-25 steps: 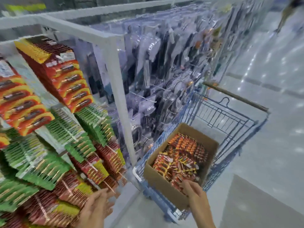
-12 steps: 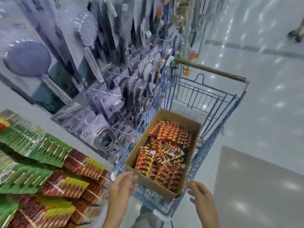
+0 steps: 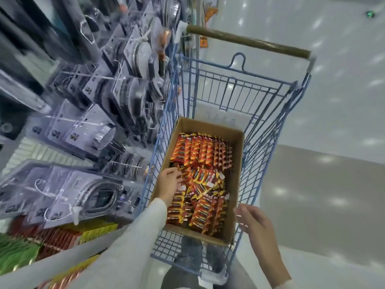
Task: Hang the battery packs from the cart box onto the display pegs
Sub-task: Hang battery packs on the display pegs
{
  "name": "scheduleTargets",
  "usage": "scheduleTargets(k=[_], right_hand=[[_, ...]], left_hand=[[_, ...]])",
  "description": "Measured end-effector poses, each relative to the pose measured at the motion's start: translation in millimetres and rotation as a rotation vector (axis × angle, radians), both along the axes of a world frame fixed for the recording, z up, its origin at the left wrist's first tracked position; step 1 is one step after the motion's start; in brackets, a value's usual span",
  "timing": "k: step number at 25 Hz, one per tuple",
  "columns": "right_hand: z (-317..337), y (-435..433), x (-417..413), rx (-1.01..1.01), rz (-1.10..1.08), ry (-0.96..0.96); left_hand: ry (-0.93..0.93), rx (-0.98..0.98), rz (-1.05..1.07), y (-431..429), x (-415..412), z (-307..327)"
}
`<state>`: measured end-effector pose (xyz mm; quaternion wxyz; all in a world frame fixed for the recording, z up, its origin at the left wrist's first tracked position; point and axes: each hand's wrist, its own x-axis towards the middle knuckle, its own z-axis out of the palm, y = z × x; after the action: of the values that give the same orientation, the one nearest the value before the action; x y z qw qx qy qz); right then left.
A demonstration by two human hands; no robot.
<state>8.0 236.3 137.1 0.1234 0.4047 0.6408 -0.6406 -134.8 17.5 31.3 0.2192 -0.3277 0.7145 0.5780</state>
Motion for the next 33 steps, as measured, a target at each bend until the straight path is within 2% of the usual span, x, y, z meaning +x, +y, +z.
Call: scheduleTargets(k=[5, 9, 14, 18, 21, 24, 26, 29, 33], right_hand=[[-35.7, -3.1, -16.4, -0.052, -0.011, -0.128], [-57.8, -2.2, -28.9, -0.079, 0.018, -0.206], [-70.7, 3.6, -56.0, -0.097, 0.008, -0.229], [-76.3, 3.6, -69.0, -0.104, 0.015, -0.234], [-78.8, 1.1, -79.4, -0.126, 0.017, -0.243], [-82.9, -0.7, -91.3, -0.149, 0.010, -0.269], [-89.8, -4.2, -105.3, -0.185, -0.047, -0.304], [-112.5, -11.1, -134.5, -0.342, -0.183, -0.375], [-150.3, -18.6, -179.8, -0.649, -0.353, -0.397]], left_hand=[[-0.124, -0.197, -0.022, 22.5, -65.0, -83.2], [-0.170, -0.297, -0.050, 38.0, -86.3, -124.5], [-0.155, -0.372, 0.024, 43.9, -94.9, -146.6], [-0.165, -0.357, 0.071, 45.3, -96.8, -158.5], [-0.176, -0.348, 0.079, 44.2, -99.9, -159.3], [-0.167, -0.373, 0.067, 49.8, -102.5, -133.8], [-0.166, -0.405, 0.063, 47.8, -97.4, -112.6], [-0.167, -0.408, 0.013, 28.7, -72.5, -98.1], [-0.177, -0.137, 0.053, 3.2, -30.0, -91.8]])
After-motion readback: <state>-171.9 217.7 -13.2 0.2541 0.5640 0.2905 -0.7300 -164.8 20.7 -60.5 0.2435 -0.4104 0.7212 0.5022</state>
